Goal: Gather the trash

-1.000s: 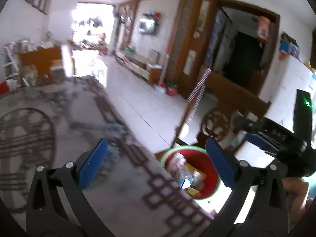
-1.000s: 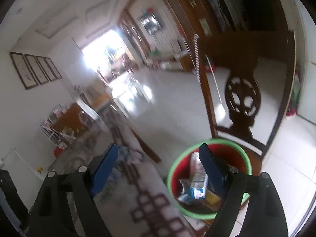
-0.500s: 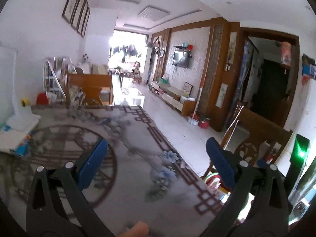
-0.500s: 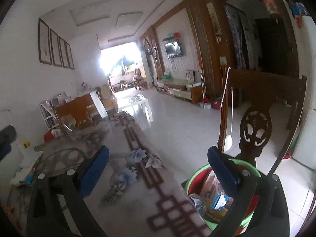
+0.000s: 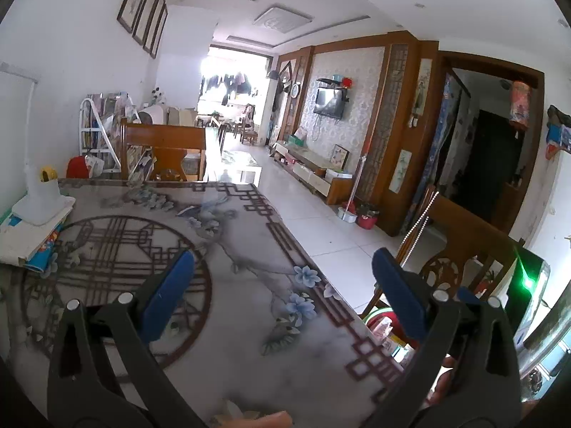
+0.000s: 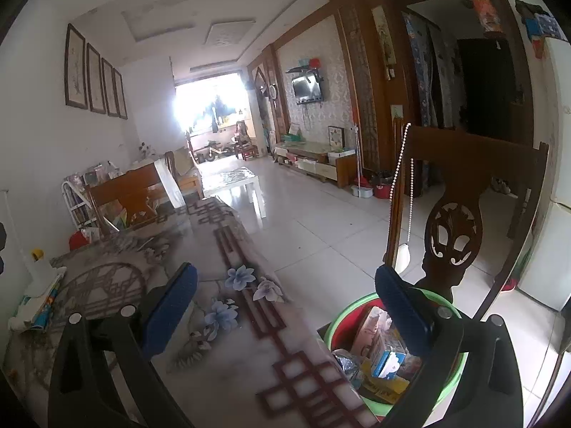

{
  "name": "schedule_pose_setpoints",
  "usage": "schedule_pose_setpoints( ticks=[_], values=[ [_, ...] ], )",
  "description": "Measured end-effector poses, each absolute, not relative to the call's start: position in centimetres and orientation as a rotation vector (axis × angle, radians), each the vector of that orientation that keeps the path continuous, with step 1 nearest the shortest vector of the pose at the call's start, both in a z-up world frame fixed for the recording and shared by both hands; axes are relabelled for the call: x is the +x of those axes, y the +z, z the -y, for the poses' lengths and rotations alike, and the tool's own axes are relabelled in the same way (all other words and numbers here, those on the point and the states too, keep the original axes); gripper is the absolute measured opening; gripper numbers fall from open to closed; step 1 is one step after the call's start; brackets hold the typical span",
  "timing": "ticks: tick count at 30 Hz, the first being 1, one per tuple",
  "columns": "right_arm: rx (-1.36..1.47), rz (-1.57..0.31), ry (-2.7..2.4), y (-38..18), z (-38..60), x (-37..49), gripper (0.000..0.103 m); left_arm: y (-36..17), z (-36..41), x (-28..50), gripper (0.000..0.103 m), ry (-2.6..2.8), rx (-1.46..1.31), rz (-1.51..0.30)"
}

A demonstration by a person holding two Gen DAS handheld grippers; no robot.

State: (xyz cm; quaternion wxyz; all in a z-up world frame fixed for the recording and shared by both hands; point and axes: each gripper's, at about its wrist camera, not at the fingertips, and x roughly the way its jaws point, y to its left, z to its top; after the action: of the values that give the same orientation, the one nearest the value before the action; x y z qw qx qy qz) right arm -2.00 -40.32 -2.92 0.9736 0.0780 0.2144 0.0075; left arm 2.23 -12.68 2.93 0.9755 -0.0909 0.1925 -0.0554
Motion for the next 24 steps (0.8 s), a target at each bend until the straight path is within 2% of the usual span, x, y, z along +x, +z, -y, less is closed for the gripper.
schedule_pose_setpoints(
  ticks=[24],
  values=[
    [0.148, -0.443, 0.026, -2.91, 39.82, -1.93, 0.096, 2.08, 12.35, 2.69, 0.098, -0.107, -0.197, -0.415]
  ],
)
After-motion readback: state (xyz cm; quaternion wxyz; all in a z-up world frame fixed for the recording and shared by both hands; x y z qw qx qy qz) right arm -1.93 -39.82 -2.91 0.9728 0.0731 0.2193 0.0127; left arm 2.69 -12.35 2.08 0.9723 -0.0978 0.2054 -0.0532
